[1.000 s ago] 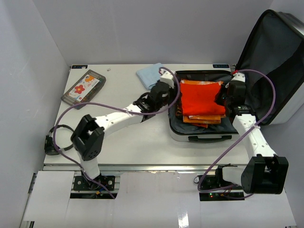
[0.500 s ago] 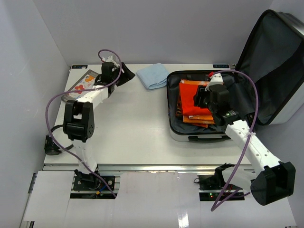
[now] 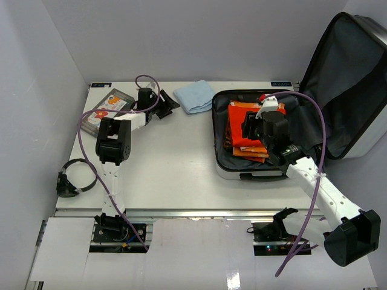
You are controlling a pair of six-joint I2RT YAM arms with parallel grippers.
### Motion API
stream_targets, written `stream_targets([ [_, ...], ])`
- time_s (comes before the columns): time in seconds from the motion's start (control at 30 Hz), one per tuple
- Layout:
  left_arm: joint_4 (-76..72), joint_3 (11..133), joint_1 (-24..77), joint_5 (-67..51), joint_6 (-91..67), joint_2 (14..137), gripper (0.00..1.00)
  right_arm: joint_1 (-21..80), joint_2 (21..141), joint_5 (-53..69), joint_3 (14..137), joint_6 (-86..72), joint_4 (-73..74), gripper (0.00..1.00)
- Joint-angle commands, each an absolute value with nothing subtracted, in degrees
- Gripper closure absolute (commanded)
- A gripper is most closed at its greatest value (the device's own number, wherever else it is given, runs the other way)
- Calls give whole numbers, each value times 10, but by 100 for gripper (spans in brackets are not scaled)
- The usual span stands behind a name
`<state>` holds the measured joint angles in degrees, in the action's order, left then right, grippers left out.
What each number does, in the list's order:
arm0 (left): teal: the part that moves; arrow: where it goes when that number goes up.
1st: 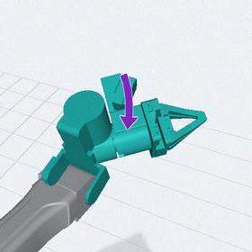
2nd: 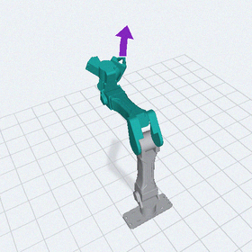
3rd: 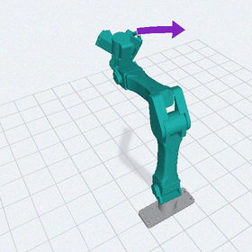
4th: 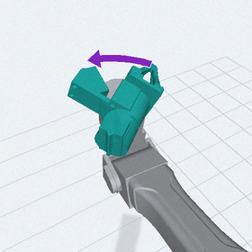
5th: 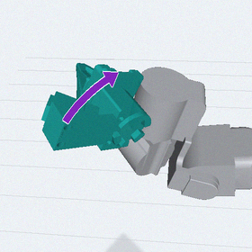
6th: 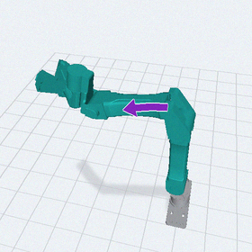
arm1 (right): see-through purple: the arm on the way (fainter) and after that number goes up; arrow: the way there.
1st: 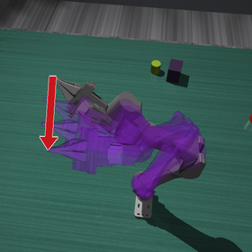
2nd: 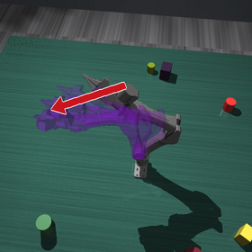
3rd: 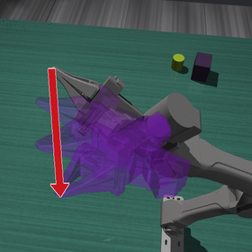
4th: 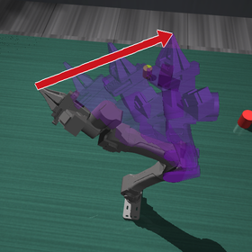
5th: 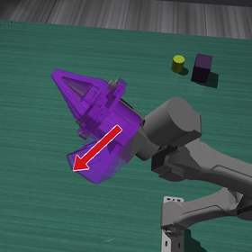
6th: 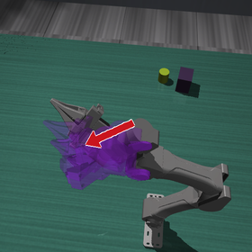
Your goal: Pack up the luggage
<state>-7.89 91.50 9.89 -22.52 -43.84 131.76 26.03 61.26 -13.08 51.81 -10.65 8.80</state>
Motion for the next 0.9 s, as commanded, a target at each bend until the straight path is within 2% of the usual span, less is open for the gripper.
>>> stream_targets([
  [0.0,-147,918,101,-250,-476,1318,26,272,615,-162,529,-94,65,45],
  [0.07,-156,922,100,-255,-487,1329,25,275,620,-166,531,-93,67,45],
  [0.17,-160,939,103,-259,-501,1348,17,279,623,-174,533,-90,68,44],
  [0.87,-139,1012,134,-253,-534,1407,18,289,641,-205,543,-84,83,43],
])
